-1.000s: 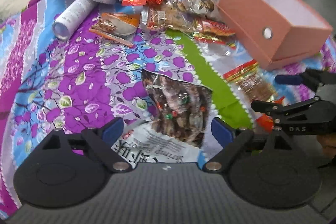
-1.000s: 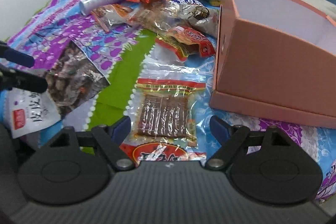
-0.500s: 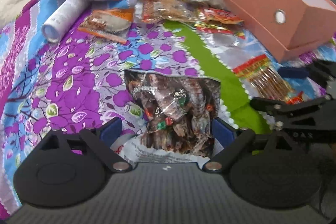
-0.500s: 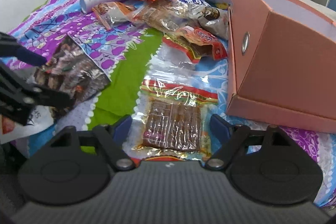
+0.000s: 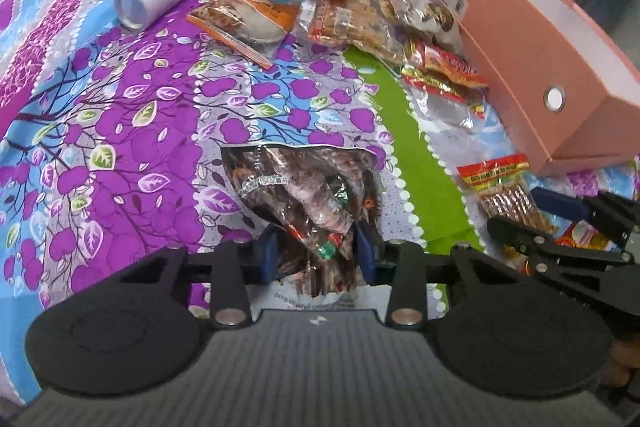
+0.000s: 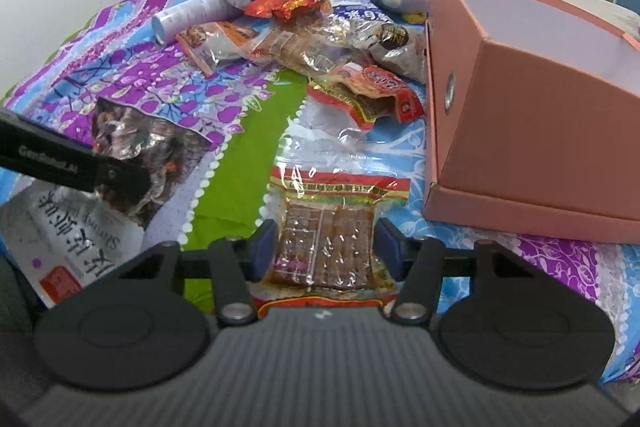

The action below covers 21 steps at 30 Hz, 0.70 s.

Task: Organize snacks
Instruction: 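Carry both packets into the pink box and open both tools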

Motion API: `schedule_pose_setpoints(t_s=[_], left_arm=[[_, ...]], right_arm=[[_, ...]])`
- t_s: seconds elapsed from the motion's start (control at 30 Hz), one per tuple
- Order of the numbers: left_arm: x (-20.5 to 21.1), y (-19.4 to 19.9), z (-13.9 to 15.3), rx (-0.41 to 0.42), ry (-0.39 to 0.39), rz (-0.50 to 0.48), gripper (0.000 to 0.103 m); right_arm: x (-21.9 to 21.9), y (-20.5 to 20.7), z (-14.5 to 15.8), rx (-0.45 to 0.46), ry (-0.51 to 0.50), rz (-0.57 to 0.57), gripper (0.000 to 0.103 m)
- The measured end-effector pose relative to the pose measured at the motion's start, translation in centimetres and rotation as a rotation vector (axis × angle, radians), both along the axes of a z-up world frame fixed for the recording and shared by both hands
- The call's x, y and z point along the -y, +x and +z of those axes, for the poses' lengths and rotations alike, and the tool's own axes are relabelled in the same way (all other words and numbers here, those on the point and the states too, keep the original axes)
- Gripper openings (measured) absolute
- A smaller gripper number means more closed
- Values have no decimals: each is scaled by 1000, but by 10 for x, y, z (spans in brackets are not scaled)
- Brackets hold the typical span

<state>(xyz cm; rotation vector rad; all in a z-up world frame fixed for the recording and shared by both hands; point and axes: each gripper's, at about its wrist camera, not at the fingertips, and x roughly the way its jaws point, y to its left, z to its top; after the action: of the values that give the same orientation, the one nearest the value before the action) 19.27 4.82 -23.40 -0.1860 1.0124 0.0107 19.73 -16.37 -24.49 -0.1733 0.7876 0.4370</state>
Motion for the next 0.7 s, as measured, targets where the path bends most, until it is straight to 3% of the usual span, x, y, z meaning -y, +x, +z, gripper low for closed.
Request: schedule_pose_setpoints(t_s=[0.33, 0.7], left_arm=[[-11, -5, 38, 40, -84, 67, 42], [-1, 4, 116, 135, -106, 73, 42]], right_arm=[[5, -2, 30, 12, 56, -12, 56], [10, -2, 105, 97, 127, 4, 56]])
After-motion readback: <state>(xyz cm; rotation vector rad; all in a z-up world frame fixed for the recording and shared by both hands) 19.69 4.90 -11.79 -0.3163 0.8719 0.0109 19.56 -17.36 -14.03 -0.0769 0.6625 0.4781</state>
